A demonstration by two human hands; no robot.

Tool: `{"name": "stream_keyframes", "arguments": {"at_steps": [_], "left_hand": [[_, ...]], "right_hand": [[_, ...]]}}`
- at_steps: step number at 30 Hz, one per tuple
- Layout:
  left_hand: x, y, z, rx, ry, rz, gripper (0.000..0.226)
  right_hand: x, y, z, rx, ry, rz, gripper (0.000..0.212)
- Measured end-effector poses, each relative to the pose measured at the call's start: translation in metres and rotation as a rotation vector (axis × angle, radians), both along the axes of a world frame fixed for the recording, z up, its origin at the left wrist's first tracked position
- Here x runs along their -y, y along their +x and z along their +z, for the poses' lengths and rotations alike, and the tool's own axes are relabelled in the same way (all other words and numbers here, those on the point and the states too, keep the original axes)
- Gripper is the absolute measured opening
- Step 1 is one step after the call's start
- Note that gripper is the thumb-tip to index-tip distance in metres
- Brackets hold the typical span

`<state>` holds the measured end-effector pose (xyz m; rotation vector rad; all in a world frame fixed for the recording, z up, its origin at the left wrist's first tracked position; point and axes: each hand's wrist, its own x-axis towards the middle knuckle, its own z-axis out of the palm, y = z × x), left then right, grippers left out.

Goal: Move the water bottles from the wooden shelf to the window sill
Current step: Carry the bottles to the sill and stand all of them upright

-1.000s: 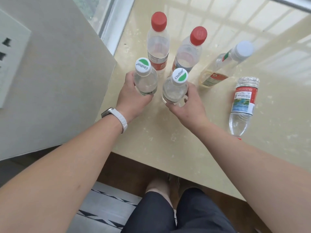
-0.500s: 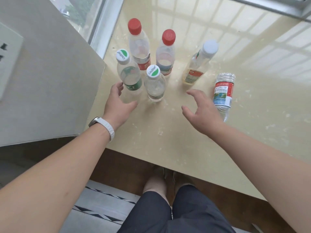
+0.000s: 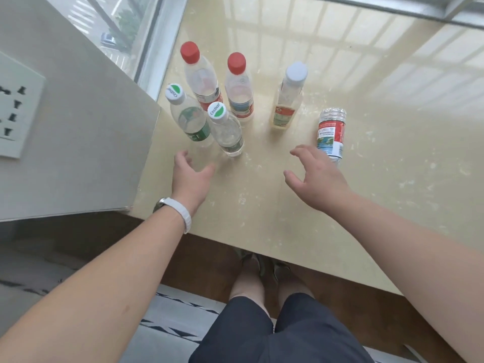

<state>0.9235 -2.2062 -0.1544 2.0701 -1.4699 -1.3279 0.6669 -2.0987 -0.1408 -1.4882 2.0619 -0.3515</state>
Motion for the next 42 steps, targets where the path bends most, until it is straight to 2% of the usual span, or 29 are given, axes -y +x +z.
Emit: {"name": "stream_keyframes", "arguments": {"at_steps": [6,13,18,23,28,30,35,39,42], "left_hand": [[-0.043,-0.028,-0.001,0.195,0.002,-0.559,0.068],[-0.053,-0.117,0.005,0.201,-0.186,-1.009,0.062],[-0.040,-0.184,-0.003,0.269,-0.388,-1.347,0.069],[-0.014,-0.228,-0.015,0.477,-0.703,-1.778,0.074],[-0.012,-0.253,-0.030,0.667,-0.827,-2.084,0.073],[-0.018,-0.260,-0.037,0.720,-0.865,-2.159,0.066],[-0.026,-0.264,-0.046,0.819,-0.955,-2.191,0.056],[-0.025,-0.266,-0.041,0.749,-0.948,-2.164,0.054],[-0.029,-0.265,-0.029,0.596,-0.875,-2.032,0.057]], "right_hand": [[-0.030,-0.022,0.001,-0.218,0.133,0.122,0.056],[-0.071,-0.040,-0.008,-0.318,0.186,0.085,0.056],[-0.091,-0.046,-0.022,-0.294,0.184,0.031,0.056],[-0.102,-0.053,-0.040,-0.232,0.210,-0.059,0.062],[-0.108,-0.056,-0.060,-0.119,0.245,-0.185,0.069],[-0.109,-0.057,-0.067,-0.046,0.260,-0.231,0.073],[-0.112,-0.062,-0.077,0.118,0.258,-0.314,0.077],[-0.113,-0.068,-0.075,0.226,0.199,-0.380,0.079],[-0.115,-0.073,-0.068,0.329,0.132,-0.443,0.076]]}}
